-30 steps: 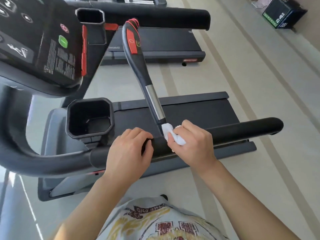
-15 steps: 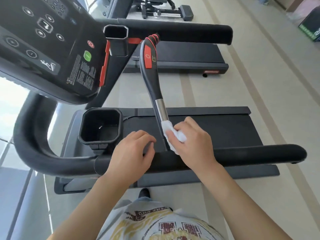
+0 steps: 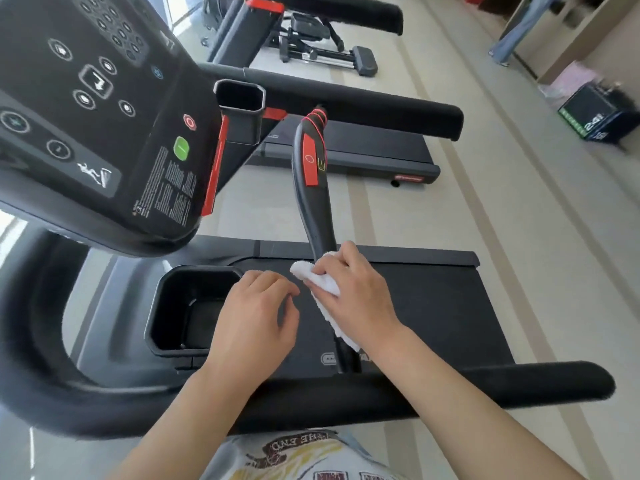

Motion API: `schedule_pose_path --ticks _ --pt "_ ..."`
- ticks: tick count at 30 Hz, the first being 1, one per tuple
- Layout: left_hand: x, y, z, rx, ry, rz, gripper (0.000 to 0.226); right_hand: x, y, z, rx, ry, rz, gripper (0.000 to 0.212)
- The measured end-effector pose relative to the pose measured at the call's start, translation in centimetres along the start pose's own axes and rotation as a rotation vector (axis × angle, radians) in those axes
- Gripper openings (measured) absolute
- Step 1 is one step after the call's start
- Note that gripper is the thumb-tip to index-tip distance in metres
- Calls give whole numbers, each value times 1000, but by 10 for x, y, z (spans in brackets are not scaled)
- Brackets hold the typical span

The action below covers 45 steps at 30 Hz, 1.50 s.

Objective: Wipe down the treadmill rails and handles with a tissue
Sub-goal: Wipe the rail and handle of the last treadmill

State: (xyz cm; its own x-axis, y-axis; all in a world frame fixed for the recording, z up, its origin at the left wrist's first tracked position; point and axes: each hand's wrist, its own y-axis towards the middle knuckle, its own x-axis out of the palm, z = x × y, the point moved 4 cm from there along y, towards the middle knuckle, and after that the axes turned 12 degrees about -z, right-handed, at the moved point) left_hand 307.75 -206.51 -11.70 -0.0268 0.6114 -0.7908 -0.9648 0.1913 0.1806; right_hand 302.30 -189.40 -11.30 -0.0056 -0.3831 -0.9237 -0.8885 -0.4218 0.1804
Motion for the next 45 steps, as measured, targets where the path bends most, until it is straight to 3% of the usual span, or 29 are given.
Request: schedule_pose_path --ticks 7,14,24,28,31,33,38,43,45 --pt "0 4 -9 -127 70 46 18 -16 114 -2 24 67 102 27" --pt "2 6 -10 -174 107 73 17 -19 194 6 80 101 40 28" --pt "-1 2 -1 -185 162 69 20 -16 77 7 -235 89 106 23" --pt "11 -10 19 -183 101 30 25 -7 7 23 -360 126 21 25" --pt "18 -24 31 -167 115 -3 28 0 -39 28 -597 62 -115 25" --pt "19 -32 33 -166 123 1 28 -3 -52 33 -711 32 -167 24" --pt "26 -42 45 -156 186 -34 21 -7 -28 26 -896 -71 -110 31" --pt "25 -41 43 -253 187 -19 24 -19 65 24 -575 52 62 24" --pt "27 -44 45 -245 221 -14 21 -21 79 20 -536 55 76 23"
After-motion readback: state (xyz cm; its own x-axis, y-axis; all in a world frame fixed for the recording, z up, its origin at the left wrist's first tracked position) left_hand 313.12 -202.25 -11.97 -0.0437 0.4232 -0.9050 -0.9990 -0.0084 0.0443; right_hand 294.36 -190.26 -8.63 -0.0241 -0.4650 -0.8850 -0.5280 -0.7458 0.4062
